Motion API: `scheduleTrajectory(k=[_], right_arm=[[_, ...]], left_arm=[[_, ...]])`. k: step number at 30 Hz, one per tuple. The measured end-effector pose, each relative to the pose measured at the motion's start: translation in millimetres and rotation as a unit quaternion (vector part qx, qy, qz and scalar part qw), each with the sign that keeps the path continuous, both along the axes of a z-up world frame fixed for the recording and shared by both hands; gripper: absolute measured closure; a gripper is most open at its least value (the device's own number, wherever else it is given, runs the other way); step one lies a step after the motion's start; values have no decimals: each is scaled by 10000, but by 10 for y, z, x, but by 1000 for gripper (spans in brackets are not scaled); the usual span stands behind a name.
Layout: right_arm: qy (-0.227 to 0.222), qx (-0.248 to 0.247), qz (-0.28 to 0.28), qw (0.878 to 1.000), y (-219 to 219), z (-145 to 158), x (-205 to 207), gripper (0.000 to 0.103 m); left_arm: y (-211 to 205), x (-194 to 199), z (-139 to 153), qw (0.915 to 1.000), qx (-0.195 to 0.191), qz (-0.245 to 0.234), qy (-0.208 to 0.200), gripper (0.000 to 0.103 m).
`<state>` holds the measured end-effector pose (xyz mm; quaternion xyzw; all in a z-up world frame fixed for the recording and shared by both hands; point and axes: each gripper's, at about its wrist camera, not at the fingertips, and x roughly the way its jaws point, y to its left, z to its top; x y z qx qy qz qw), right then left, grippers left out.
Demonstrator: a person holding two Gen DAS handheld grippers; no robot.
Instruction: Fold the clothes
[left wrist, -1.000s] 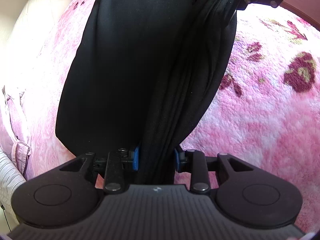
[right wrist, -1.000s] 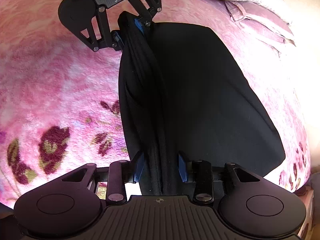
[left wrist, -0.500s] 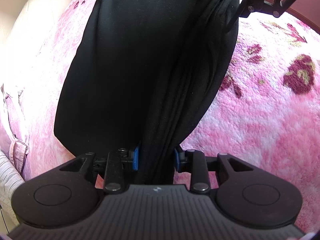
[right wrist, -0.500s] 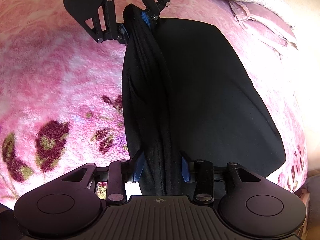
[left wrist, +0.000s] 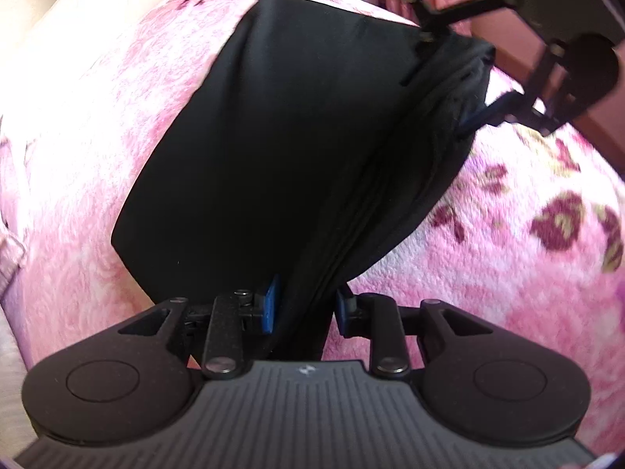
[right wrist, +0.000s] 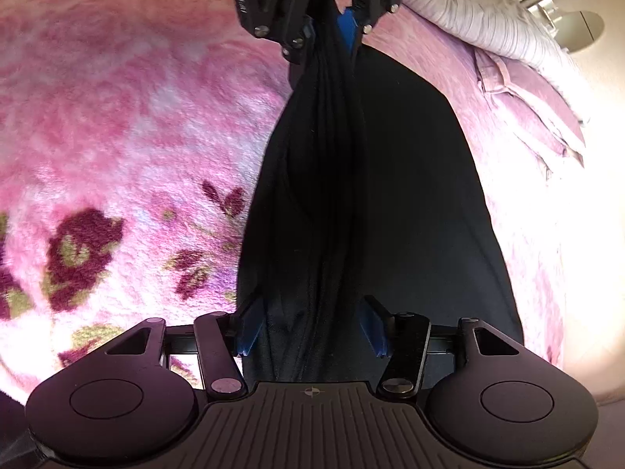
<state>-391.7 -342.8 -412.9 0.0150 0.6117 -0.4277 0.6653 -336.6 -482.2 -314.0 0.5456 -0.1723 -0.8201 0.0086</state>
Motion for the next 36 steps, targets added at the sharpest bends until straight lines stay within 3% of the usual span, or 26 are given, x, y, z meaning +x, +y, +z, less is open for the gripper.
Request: scheduleTrajectory(k=[1,3,4,6,9,11,13,14,16,19,21,23,24,26,28,30,32,36], right_arm=[[-136,-41,-103,9998,19,69,7,46],[-629,-176,-392,9971,70,224,16,26],[-840,-270,-517,9948,98,274,37,9],[-906,-421,-571,9934,141,258,119,6],[-364,-537,-514,9966,147,-18,192,7],[67,-696,-454,9965,159,-200,129,16],[245,-913,-372,9948,218,-255,-13,18],[498,-1044,-270,9929,270,-290,-78,29],[784,-1140,-148,9903,362,-336,-253,42],[868,-1228,178,9885,518,-372,-492,44],[845,-1269,483,9871,593,-403,-567,52],[781,-1305,770,9854,652,-434,-616,64],[712,-1354,836,9847,675,-442,-643,65],[508,-1522,907,9829,729,-446,-714,71],[380,-1734,1001,9790,809,-478,-764,75],[287,-1932,1085,9747,884,-529,-786,77],[174,-2054,1130,9720,913,-550,-800,81],[-19,-2264,1316,9651,868,-509,-826,87]], left_arm=[[-29,-10,21,9999,93,79,24,79],[-83,-29,60,9996,242,163,41,80],[-104,-23,91,9992,328,210,59,80],[-146,-12,149,9984,482,285,91,80],[-146,-3,167,9987,464,176,106,80],[-110,28,160,9992,379,96,122,80],[-36,93,143,9995,260,84,179,80],[20,128,124,9997,142,71,208,80],[165,199,50,9995,-212,18,245,81],[456,274,-116,9946,-987,-24,312,81],[668,305,-288,9856,-1655,-80,346,79],[864,326,-532,9700,-2401,-181,334,62],[947,335,-664,9604,-2760,-239,311,58],[1042,342,-911,9415,-3343,-338,247,55],[1074,325,-1086,9260,-3746,-366,290,59],[1053,286,-1134,9224,-3841,-235,343,65],[1027,245,-1156,9219,-3859,-63,343,78],[1185,277,-1045,9109,-4090,359,397,84]])
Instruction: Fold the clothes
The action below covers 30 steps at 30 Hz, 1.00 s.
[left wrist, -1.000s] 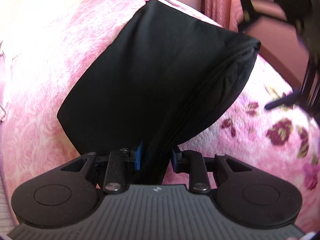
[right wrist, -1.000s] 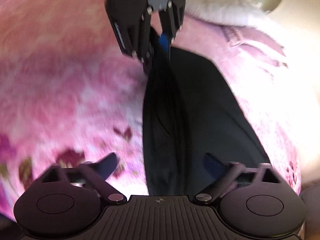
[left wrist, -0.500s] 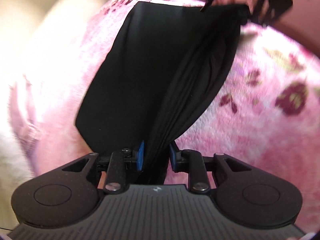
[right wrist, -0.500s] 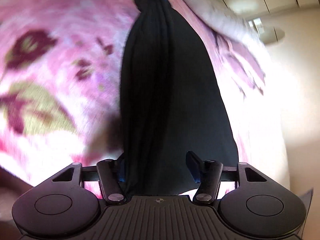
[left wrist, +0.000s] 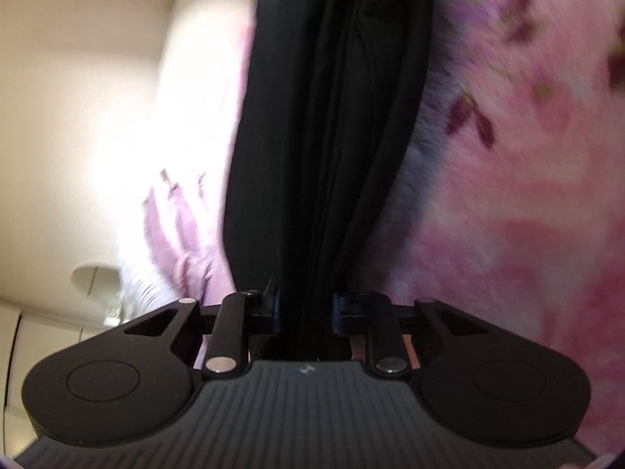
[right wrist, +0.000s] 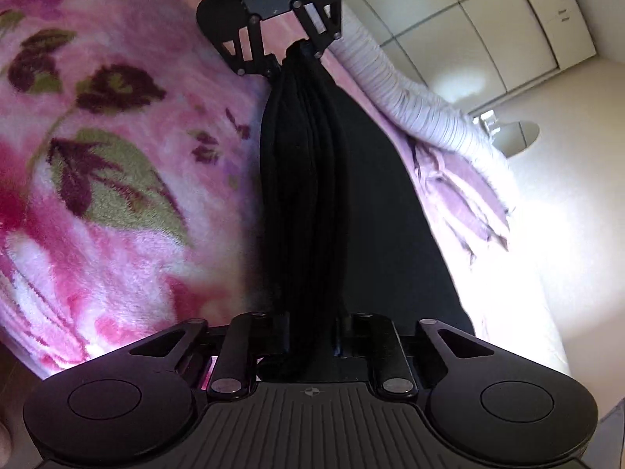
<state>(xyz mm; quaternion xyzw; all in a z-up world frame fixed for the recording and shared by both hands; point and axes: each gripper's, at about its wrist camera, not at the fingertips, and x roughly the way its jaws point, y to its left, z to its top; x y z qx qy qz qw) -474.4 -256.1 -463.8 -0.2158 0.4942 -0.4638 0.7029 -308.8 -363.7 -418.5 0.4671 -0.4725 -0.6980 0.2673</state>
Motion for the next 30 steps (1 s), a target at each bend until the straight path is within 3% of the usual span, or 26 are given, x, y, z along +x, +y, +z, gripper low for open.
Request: scheduleTrajectory(k=[3,6,11,13,18,21,24,26,30], right_arm=[[93,-480,394,9980,114,38,-113,87],[83,-637,756,9951,324,66,-152,88],[92,-645,1414,9878,861,64,-24,88],[212,-688,1648,9837,998,15,7,88],[716,-438,1481,9854,892,-188,-70,84],[927,-438,1227,9871,956,-179,-52,78],[889,-417,674,9929,1064,-69,-38,64],[372,-261,240,9987,1149,83,-85,62],[-999,-6,-266,9946,1390,452,-110,62]], left_arm=[[345,168,170,9994,-4,337,72,84],[979,401,249,9966,73,811,-90,85],[2348,636,305,9829,476,1764,-207,84],[2702,557,263,9760,692,2065,2,83],[3017,247,-7,9721,571,2270,156,75],[3091,373,74,9712,654,2261,382,66],[3213,593,236,9658,990,2264,782,62],[3230,797,419,9497,1384,2425,1415,63],[3173,1276,770,9008,1776,2868,2736,63]])
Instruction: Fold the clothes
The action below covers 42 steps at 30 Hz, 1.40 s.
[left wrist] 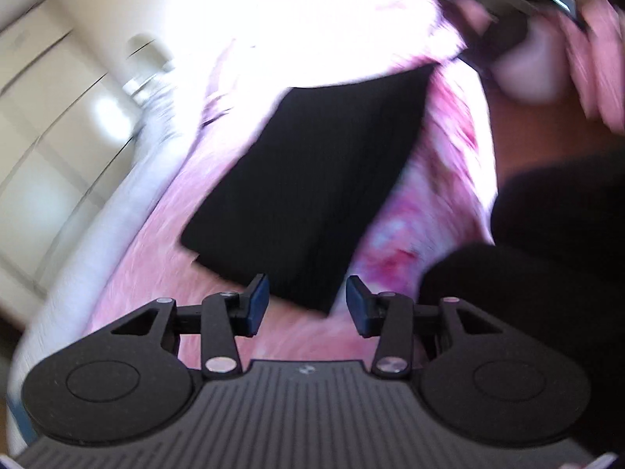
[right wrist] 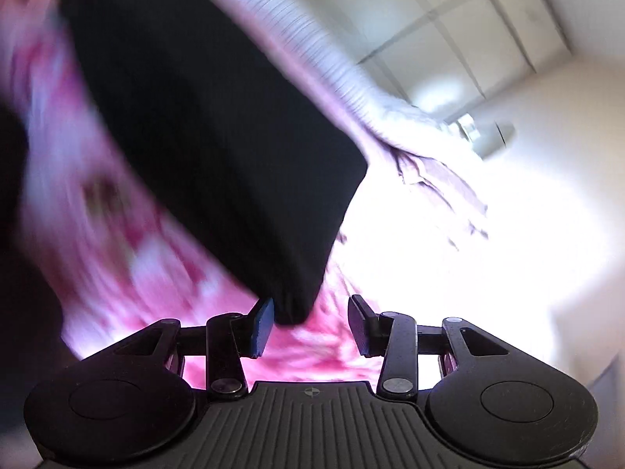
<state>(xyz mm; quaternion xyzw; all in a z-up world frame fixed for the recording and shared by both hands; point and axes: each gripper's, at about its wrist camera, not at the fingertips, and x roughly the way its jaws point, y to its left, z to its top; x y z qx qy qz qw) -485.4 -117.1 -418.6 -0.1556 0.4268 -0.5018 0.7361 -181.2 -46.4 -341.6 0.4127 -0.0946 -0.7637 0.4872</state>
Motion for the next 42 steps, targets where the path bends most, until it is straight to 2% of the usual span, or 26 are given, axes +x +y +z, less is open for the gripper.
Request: scheduleTrajectory(k=[2,4,7,9,10,11,13,14,16,19,21,22,23,24,26,28,29,30,31,32,35,39,42], right_arm=[[-717,161,20,9973,104,190,91,62],[-1374,438,186,9894,149,359,235,62],[-2013,934,644,9729,98,586,569,61],[-2179,1131,974,9645,10,707,832,61],[-2275,1234,1094,9597,-70,758,957,61],[-2390,1358,1165,9544,-196,802,1071,60],[-2628,1704,1226,9417,-413,872,1306,59],[-2727,1879,1237,9354,-550,890,1409,59],[-2765,2172,1282,9273,-834,961,1615,58],[-2640,2514,1426,9202,-1288,1049,1899,55],[-2465,2515,1551,9230,-1618,1081,2063,46],[-2338,2540,1651,9239,-1724,1041,2132,33],[-2203,2582,1773,9238,-1831,1013,2223,27],[-2082,2698,1874,9213,-1957,978,2316,27],[-1894,3164,1958,9087,-2240,806,2448,28],[-1860,3833,1942,8836,-2530,635,2540,28],[-1900,4105,1930,8707,-2644,583,2546,32],[-2014,4285,1930,8594,-2713,572,2505,41],[-2124,4448,1943,8481,-2763,561,2470,60],[-2203,4545,1946,8408,-2777,566,2431,65],[-2000,4351,2095,8525,-2706,650,2497,71],[-1798,4213,2150,8625,-2700,568,2708,73],[-1988,4055,2138,8662,-2691,527,2740,73]], left_arm=[[-100,198,79,9987,34,321,405,63],[-235,378,117,9946,132,649,803,63],[-483,528,68,9856,435,981,1309,63],[-587,617,83,9727,697,1143,1896,65],[-640,668,91,9632,840,1227,2240,66],[-693,742,101,9467,1024,1324,2751,66],[-803,884,116,9060,1373,1496,3715,66],[-868,936,107,8890,1498,1545,4042,66],[-992,1001,105,8671,1614,1643,4417,66],[-1186,1034,93,8554,1681,1706,4593,66],[-1306,1037,43,8496,1787,1731,4651,68],[-1345,1021,-2,8461,1894,1736,4671,70],[-1378,1009,-39,8427,1989,1766,4681,79],[-1389,987,-72,8417,2050,1788,4663,83],[-1378,972,-114,8402,2069,1801,4678,86],[-1346,975,-140,8388,2024,1796,4725,90],[-1332,981,-153,8373,2001,1796,4761,92],[-1323,1001,-166,8332,1978,1803,4840,93],[-1315,1022,-178,8289,1950,1806,4922,95],[-1302,1040,-181,8249,1901,1799,5011,96],[-1238,1061,-166,8204,1781,1889,5094,96],[-1312,1063,-290,8153,1942,2056,5052,96],[-1299,1099,-241,8114,1998,2079,5083,95]])
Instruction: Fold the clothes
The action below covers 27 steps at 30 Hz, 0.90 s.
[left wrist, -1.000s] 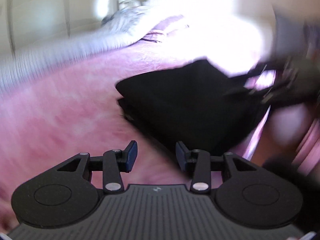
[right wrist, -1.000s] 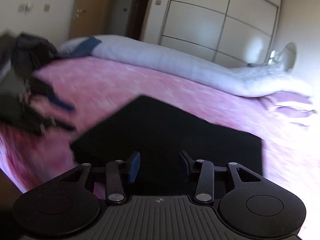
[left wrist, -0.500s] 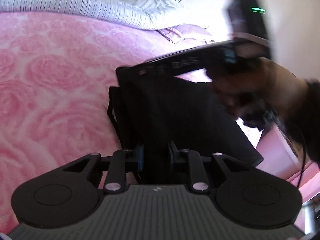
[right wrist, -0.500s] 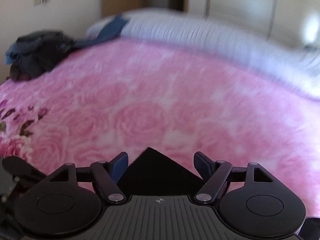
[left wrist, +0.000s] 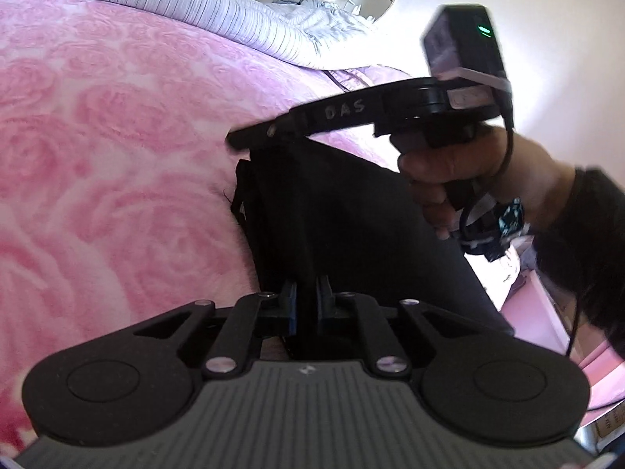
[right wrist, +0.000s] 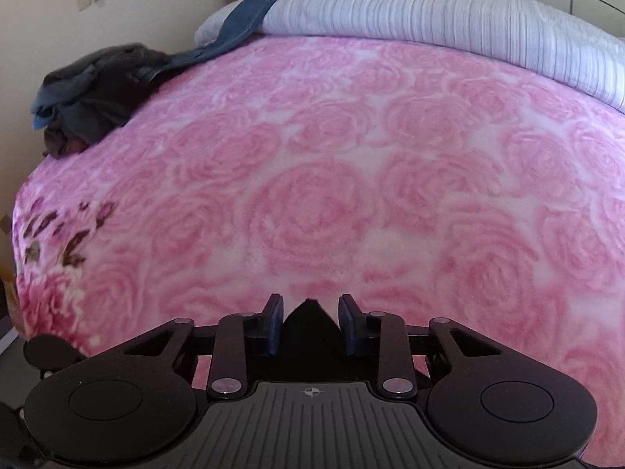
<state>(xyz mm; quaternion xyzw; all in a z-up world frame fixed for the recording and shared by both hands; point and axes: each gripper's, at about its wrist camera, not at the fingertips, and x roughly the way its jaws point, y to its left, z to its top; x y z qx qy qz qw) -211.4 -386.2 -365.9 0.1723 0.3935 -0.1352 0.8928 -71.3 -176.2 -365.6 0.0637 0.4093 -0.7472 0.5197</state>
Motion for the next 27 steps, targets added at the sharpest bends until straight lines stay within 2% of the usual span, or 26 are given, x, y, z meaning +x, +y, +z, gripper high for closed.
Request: scheduleTrajectory(k=[4,6,9,11,12,14,16,19,21,24,27], right_arm=[[-876,-578,-455,9934,263,348,-384,69],[-1020,-795,-716,9890,486,451,-667,65],[-904,-844,-1127,9859,876,373,-1087,64],[-854,-632,-1468,9834,1116,202,-1366,63],[-946,-362,-1773,9789,1200,76,-1522,63],[-1245,360,-2437,9612,1331,-210,-1848,62],[-1694,661,-2848,9412,1510,-374,-2139,62],[-1989,407,-3218,9248,1791,-324,-2473,62],[-2277,139,-3577,9055,1974,-252,-2768,61],[-2506,-157,-4323,8660,2227,-208,-3265,60],[-2487,-251,-5001,8291,2425,-283,-3714,57]], left_arm=[[138,59,164,9994,-155,68,-311,94],[158,21,283,9974,-316,-36,-645,96],[51,-55,419,9946,-536,-246,-859,96],[-89,-106,442,9929,-599,-378,-953,95],[-171,-125,394,9925,-527,-424,-1014,95],[-338,-160,237,9915,-246,-497,-1180,99],[-397,-184,90,9902,-61,-539,-1286,100],[-329,-256,182,9850,-107,-566,-1624,100],[-244,-370,348,9772,-264,-590,-2023,100],[-87,-665,622,9614,-703,-825,-2528,98],[51,-1100,802,9447,-1125,-1459,-2713,97]])
